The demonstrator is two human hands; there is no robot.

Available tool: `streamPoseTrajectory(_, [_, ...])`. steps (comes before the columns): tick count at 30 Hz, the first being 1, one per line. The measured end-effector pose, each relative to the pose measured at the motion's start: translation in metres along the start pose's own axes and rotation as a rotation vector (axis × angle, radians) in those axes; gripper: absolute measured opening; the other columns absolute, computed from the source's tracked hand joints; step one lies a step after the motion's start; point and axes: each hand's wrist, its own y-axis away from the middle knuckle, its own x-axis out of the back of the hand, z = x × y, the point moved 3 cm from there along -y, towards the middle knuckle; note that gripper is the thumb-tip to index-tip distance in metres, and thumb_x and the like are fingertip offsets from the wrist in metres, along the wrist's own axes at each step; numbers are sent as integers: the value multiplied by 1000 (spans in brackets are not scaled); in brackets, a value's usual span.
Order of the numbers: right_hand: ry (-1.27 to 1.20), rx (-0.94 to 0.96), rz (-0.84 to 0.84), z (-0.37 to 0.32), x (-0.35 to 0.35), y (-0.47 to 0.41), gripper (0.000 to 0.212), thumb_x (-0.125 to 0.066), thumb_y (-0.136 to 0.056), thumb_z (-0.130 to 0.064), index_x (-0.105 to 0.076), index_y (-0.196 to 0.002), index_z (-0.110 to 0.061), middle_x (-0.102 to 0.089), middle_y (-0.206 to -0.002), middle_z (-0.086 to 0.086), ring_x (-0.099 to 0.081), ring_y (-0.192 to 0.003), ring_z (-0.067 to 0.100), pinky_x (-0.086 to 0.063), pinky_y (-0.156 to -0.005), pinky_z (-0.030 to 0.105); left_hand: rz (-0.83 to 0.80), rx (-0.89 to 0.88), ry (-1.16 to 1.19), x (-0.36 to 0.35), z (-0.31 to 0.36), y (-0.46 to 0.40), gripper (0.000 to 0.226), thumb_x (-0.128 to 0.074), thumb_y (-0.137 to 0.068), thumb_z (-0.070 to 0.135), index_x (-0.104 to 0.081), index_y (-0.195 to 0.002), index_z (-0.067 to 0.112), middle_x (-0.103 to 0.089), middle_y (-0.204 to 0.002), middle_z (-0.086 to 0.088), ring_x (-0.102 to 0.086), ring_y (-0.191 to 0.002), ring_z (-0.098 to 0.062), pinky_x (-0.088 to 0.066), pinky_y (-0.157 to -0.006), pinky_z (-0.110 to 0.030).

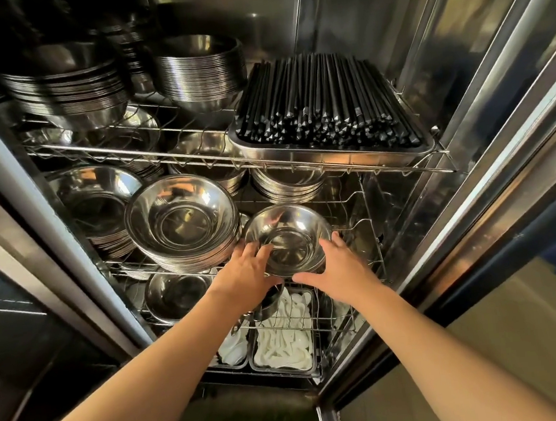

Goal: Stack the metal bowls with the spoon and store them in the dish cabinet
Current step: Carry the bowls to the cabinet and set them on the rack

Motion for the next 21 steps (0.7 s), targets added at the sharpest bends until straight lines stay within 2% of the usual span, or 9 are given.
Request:
streamPoseTrajectory(6, [35,0,-45,-1,1,4,114,-57,-71,-85,-17,-158,-23,-2,-169,9,-25,-150,34,-34,-111,57,78,14,115,-1,-5,5,78,-61,-90,49,-26,-152,20,-39,-150,-9,-35,-138,-30,-34,-112,-42])
streamPoseTrajectory(10, [96,3,-92,-6,7,17,98,-59,-84,-69,-13,-159,-26,0,-169,6,-28,-149,34,-37,-109,56,82,24,185,6,-18,19,79,-63,-88,50,-25,-152,25,-43,-147,-7,-45,-131,-29,-41,-107,-42])
streamPoseTrajectory(13, [132,45,-81,-17,15,36,89,-61,-88,-61,-18,-157,-24,-19,-167,6,-34,-146,30,-37,-110,52,53,28,203,17,-32,37,78,-63,-87,50,-24,-151,28,-42,-150,-6,-49,-131,-26,-44,-107,-40])
streamPoseTrajectory(16, [197,90,-43,-39,32,65,77,-58,-91,-60,-31,-153,-25,-40,-157,4,-46,-138,25,-44,-106,48,79,16,195,36,-46,65,71,-59,-88,52,-32,-149,27,-45,-151,-3,-53,-129,-23,-44,-103,-37])
streamPoseTrajectory(21, [203,177,83,-92,57,135,54,-57,-95,-53,-52,-141,-25,-60,-139,-1,-57,-125,18,-49,-99,39,93,-75,270,74,-48,132,59,-60,-88,55,-46,-140,29,-62,-133,3,-65,-104,-12,-50,-92,-30])
